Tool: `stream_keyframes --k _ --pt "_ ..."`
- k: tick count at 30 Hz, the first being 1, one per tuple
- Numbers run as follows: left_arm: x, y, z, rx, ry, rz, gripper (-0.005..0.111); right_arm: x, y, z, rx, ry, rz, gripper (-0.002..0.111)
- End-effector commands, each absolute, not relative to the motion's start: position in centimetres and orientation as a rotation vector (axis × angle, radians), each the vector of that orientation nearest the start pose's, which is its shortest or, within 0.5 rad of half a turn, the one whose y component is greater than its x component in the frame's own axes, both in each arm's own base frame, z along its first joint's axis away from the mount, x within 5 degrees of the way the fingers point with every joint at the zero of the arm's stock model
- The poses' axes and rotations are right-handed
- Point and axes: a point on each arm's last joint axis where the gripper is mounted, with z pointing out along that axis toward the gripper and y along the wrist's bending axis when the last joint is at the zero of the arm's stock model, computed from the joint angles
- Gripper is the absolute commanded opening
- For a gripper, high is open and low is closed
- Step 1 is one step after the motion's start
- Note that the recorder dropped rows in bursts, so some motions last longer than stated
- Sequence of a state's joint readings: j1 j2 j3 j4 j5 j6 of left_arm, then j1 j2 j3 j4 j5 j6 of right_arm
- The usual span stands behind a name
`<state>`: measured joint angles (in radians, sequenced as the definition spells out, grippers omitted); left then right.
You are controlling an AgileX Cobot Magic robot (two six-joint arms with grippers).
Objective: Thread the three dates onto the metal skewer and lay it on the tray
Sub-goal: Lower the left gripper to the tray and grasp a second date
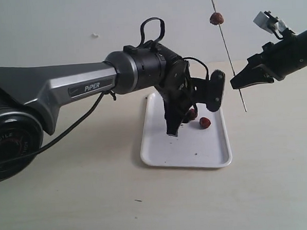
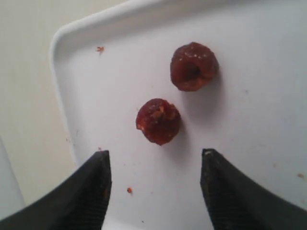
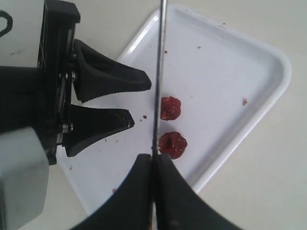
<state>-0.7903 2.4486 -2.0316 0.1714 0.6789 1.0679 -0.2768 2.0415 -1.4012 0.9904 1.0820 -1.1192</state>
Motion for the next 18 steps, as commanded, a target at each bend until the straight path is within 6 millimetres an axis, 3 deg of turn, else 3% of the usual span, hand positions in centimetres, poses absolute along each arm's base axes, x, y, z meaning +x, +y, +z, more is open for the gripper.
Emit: stream_keyframes --k 1,9,18 --pt "38.4 -37.6 14.2 2.272 1.225 0.355 0.055 40.3 -4.6 19.0 -0.412 2.441 0.908 0.0" --pt "38.7 -38.0 12.2 2.356 1.033 0.415 0.055 40.3 -4.6 19.0 -0.412 2.441 0.908 0.0" --pt "39.0 -38.5 12.2 2.323 0.941 0.449 0.055 40.3 -4.6 19.0 -0.42 2.438 0.905 0.0"
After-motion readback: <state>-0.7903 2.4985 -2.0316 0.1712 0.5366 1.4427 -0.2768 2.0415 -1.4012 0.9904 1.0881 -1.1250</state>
